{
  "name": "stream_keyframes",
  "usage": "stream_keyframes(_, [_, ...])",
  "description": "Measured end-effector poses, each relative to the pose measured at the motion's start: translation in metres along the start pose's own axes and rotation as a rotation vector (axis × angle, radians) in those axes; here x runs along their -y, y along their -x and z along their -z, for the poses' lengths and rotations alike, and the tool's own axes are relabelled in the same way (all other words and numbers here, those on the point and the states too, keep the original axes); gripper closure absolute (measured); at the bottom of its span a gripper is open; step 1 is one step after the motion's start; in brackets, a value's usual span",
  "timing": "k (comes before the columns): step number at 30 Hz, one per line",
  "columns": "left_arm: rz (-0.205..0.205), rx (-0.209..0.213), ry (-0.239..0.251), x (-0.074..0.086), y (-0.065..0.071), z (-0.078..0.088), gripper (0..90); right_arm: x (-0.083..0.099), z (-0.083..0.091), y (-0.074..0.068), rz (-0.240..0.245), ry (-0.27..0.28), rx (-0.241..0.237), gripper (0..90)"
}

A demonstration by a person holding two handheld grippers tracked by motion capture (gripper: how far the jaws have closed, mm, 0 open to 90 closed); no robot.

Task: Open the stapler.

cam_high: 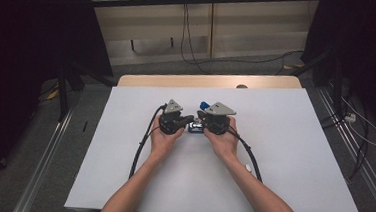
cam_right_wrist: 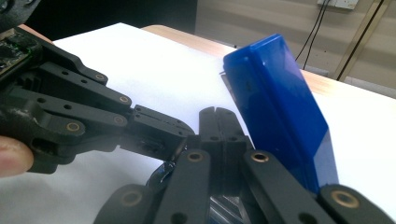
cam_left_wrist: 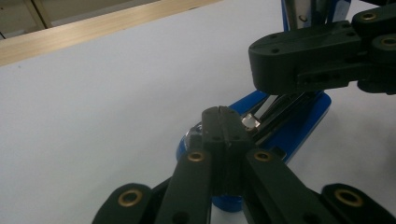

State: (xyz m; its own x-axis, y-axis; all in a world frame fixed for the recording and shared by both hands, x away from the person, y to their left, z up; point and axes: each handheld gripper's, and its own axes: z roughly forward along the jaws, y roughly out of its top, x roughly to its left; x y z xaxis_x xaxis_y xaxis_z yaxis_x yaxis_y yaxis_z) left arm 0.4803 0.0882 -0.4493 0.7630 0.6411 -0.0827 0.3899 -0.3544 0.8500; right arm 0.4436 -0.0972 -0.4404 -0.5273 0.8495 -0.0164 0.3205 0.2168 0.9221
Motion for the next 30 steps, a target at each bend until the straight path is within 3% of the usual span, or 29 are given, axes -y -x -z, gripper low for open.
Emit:
stream_keyframes(11, [0.01,0.004,0.008,0.0,-0.001,0.001,90.0,-0.003,0.006,0.005,0.006,0.022,0.049,90.0])
stream_keyframes(16, [-0.005,0.003,0.004,0.0,-0.001,0.001,90.0,-0.004,0.008,0.01,0.002,0.02,0.036,90.0])
stream_keyframes(30, [-0.008,-0.001,0.009,0.001,-0.001,0.001,90.0,-0.008,0.017,0.017,-0.004,0.04,0.059,90.0])
